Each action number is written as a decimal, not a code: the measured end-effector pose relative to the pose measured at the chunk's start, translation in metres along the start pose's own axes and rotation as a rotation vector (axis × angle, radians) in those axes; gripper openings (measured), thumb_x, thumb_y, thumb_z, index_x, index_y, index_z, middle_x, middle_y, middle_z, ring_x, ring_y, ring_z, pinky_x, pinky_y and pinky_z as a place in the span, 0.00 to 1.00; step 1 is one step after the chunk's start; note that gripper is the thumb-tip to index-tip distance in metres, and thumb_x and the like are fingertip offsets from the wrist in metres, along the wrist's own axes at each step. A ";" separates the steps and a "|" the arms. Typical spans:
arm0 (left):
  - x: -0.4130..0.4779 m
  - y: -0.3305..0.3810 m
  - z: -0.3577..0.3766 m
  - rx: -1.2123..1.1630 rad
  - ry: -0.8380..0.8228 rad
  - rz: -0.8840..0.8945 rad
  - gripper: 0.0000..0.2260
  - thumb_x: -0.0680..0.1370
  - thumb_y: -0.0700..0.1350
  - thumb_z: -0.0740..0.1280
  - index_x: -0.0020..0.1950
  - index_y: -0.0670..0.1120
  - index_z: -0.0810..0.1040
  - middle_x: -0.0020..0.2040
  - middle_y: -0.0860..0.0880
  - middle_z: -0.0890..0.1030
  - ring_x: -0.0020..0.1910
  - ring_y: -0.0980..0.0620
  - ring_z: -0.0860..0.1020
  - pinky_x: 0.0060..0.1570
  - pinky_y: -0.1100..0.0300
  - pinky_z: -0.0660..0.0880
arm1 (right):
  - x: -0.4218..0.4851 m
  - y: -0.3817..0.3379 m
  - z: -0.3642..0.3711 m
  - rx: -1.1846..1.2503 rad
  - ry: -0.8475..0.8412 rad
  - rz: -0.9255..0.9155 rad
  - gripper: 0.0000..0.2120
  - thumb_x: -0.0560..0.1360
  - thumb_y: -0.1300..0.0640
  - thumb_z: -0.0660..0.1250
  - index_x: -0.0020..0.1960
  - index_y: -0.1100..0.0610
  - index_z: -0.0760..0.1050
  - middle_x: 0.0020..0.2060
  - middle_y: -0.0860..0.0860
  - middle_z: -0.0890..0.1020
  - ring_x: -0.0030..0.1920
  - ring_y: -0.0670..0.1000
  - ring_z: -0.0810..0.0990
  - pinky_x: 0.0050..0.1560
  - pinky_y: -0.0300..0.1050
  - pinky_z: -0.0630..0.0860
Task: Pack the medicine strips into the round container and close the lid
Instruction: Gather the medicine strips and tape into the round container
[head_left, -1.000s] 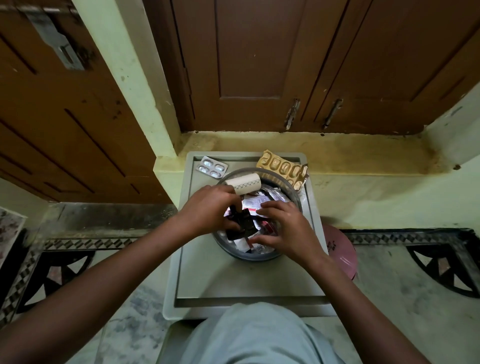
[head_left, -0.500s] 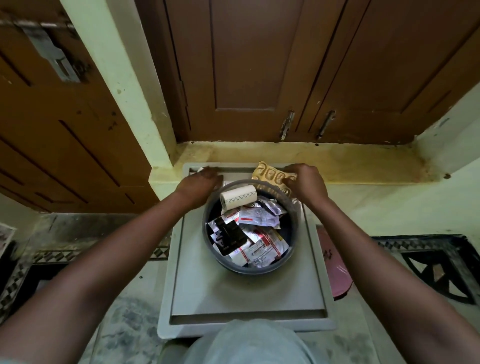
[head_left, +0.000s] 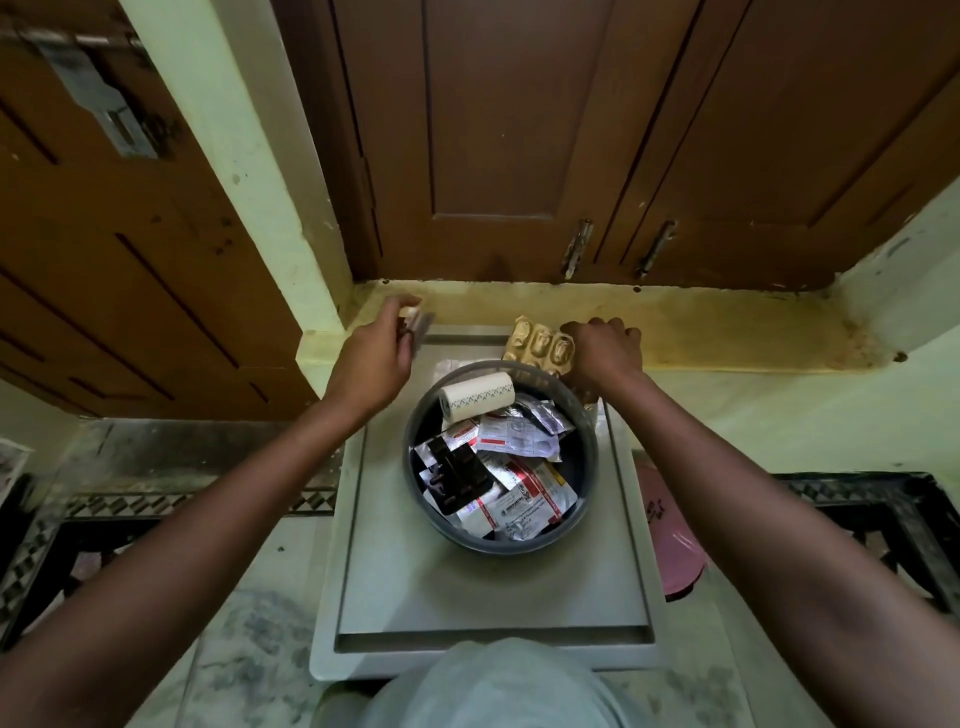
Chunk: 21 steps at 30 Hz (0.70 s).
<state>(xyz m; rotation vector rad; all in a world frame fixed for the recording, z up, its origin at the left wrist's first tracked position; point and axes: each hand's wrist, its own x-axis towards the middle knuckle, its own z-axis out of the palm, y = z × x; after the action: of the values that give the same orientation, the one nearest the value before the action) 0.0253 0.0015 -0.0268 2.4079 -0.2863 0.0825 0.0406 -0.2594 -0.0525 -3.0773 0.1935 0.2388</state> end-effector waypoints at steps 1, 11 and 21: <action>-0.005 0.011 -0.007 -0.114 -0.035 -0.048 0.15 0.79 0.40 0.59 0.65 0.47 0.65 0.45 0.41 0.81 0.36 0.50 0.78 0.35 0.58 0.77 | 0.000 0.000 -0.001 0.057 0.014 0.004 0.21 0.69 0.53 0.71 0.60 0.52 0.74 0.54 0.58 0.79 0.58 0.61 0.73 0.55 0.53 0.68; -0.052 0.048 -0.009 0.020 -0.411 -0.093 0.13 0.75 0.42 0.66 0.59 0.47 0.74 0.55 0.46 0.80 0.49 0.52 0.78 0.45 0.60 0.76 | -0.043 0.008 -0.065 0.596 0.289 0.059 0.13 0.71 0.59 0.70 0.55 0.56 0.79 0.52 0.53 0.83 0.48 0.52 0.80 0.48 0.48 0.77; -0.051 0.024 0.005 0.490 -0.215 0.079 0.22 0.69 0.56 0.71 0.61 0.51 0.77 0.54 0.44 0.75 0.53 0.46 0.70 0.47 0.54 0.71 | -0.137 -0.026 -0.018 0.409 0.471 -0.331 0.04 0.67 0.61 0.72 0.42 0.57 0.78 0.39 0.53 0.82 0.33 0.50 0.77 0.29 0.42 0.76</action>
<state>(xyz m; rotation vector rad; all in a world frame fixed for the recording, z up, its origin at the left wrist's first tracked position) -0.0295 -0.0103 -0.0224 2.8965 -0.5100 -0.0819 -0.0872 -0.2179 -0.0118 -2.6450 -0.2247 -0.4802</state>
